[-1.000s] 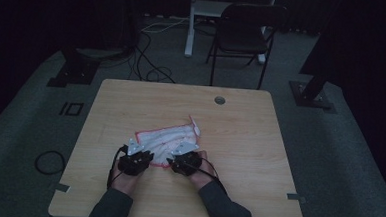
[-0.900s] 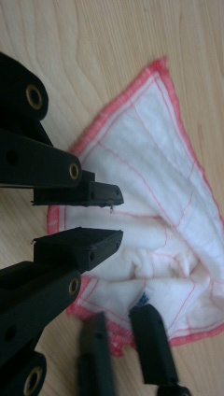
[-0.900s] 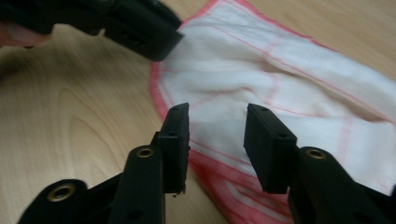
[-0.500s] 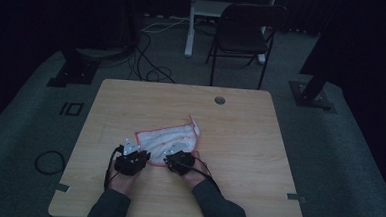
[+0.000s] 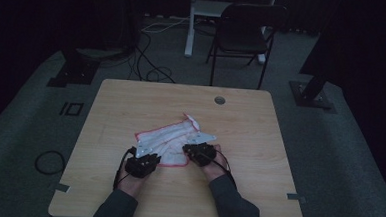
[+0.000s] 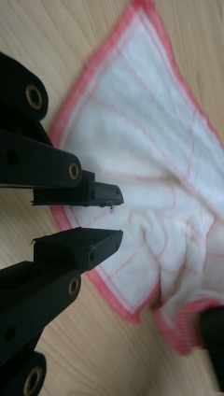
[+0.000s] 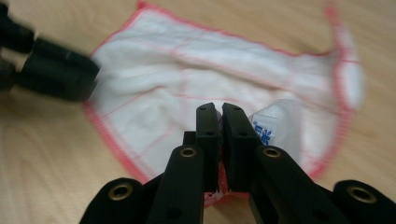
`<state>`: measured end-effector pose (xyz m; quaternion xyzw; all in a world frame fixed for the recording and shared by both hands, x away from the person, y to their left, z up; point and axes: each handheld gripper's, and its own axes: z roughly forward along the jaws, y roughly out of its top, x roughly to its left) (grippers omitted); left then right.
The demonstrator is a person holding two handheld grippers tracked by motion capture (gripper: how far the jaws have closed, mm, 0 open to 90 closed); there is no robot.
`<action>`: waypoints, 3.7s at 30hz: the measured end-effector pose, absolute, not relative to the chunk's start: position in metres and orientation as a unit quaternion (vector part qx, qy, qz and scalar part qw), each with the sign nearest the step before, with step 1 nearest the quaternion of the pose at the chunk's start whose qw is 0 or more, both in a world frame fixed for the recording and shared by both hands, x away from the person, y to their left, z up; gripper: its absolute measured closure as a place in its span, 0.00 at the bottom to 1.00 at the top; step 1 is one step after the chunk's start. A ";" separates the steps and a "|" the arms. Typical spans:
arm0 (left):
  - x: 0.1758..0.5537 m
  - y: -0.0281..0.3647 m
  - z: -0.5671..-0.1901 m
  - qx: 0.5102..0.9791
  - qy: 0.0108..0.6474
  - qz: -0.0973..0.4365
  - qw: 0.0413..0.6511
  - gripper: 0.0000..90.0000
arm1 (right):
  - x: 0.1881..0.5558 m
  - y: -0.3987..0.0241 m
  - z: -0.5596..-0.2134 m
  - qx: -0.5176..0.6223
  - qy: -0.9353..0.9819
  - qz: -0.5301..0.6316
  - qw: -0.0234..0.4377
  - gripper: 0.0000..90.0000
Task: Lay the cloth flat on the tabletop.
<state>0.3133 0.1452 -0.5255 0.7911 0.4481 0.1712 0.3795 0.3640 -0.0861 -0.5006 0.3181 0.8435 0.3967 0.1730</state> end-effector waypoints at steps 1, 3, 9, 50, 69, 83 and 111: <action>0.314 0.141 -0.527 0.794 0.445 0.169 0.379 0.86 | 0.366 -0.090 -0.499 0.323 0.841 0.398 0.175 0.96; 0.315 0.133 -0.529 0.800 0.438 0.166 0.376 0.86 | 0.368 -0.098 -0.496 0.329 0.837 0.398 0.180 0.96; 0.318 0.111 -0.533 0.815 0.417 0.158 0.371 0.86 | 0.373 -0.121 -0.495 0.350 0.828 0.393 0.191 0.96; 0.288 0.155 -0.535 0.828 0.423 0.168 0.327 0.92 | 0.350 -0.191 -0.502 0.399 0.799 0.398 0.209 0.96; 0.293 0.186 -0.535 0.801 0.469 0.191 0.319 0.89 | 0.387 -0.159 -0.512 0.413 0.804 0.371 0.215 0.80; 0.299 0.207 -0.536 0.783 0.494 0.195 0.323 0.89 | 0.385 -0.142 -0.540 0.392 0.832 0.353 0.174 0.73; 0.262 0.191 -0.537 0.807 0.453 0.168 0.339 0.77 | 0.364 -0.193 -0.541 0.408 0.823 0.349 0.183 0.73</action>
